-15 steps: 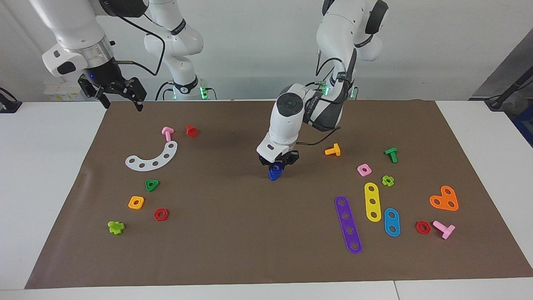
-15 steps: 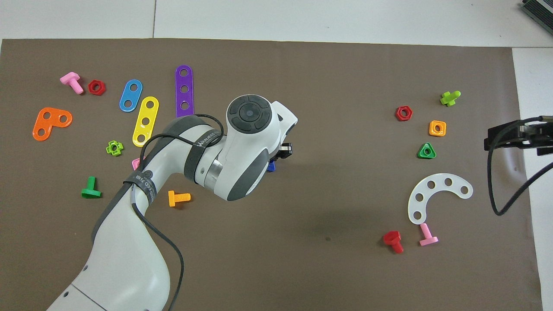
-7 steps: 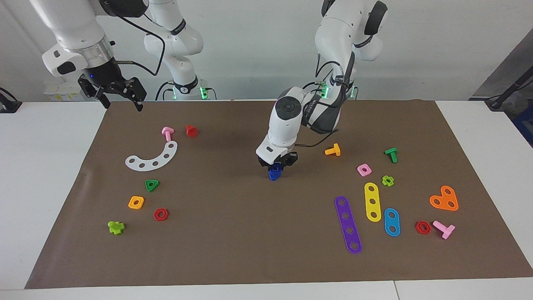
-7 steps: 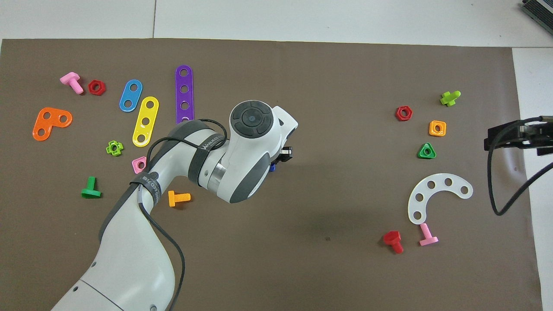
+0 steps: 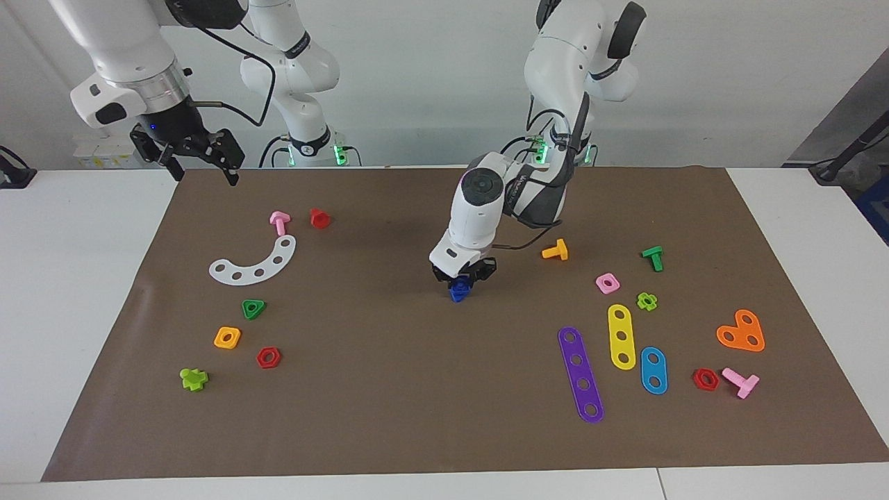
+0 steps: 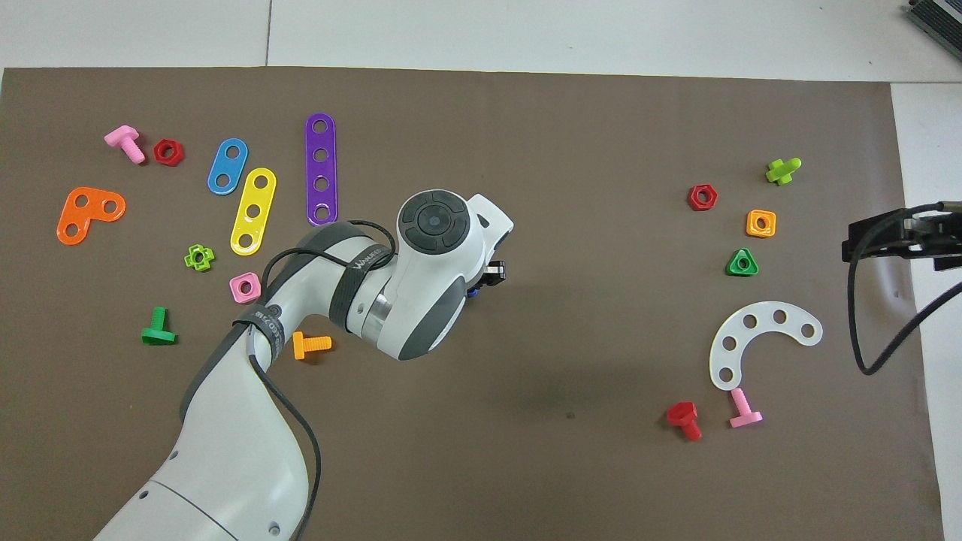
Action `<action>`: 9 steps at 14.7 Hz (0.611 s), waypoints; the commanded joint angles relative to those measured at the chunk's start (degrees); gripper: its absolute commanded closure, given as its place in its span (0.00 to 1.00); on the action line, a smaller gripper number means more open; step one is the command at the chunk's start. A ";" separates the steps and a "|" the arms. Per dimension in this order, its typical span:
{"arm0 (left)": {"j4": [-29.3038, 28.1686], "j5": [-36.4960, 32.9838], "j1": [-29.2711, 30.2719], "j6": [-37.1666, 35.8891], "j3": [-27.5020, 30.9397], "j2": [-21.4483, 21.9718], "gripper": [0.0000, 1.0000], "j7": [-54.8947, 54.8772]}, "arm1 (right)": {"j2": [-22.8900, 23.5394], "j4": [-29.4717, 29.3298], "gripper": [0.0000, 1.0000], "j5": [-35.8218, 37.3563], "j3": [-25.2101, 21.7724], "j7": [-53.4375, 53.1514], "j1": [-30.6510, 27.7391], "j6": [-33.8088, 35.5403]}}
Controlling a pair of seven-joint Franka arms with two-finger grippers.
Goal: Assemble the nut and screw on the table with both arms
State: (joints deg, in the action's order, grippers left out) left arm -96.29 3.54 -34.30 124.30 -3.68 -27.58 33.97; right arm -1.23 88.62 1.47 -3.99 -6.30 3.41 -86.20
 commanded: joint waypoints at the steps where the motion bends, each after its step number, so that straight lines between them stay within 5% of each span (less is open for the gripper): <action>1: -0.57 -0.11 -0.68 1.12 0.61 0.86 0.14 0.83 | -0.96 1.02 0.00 -0.24 -0.31 1.29 0.11 -0.02; 3: -0.04 -0.11 -0.69 1.20 0.61 0.78 0.00 1.18 | -0.96 1.02 0.00 -0.24 -0.31 1.29 0.11 0.07; 9: 6.70 0.24 -0.25 -7.47 0.61 0.51 0.00 1.27 | -0.96 1.02 0.00 -0.24 -0.31 1.29 0.11 0.07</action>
State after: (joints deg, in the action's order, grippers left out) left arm -93.46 3.54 -34.29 122.15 -3.69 -27.47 34.29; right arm -1.23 88.62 1.47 -3.99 -6.30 3.41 -86.20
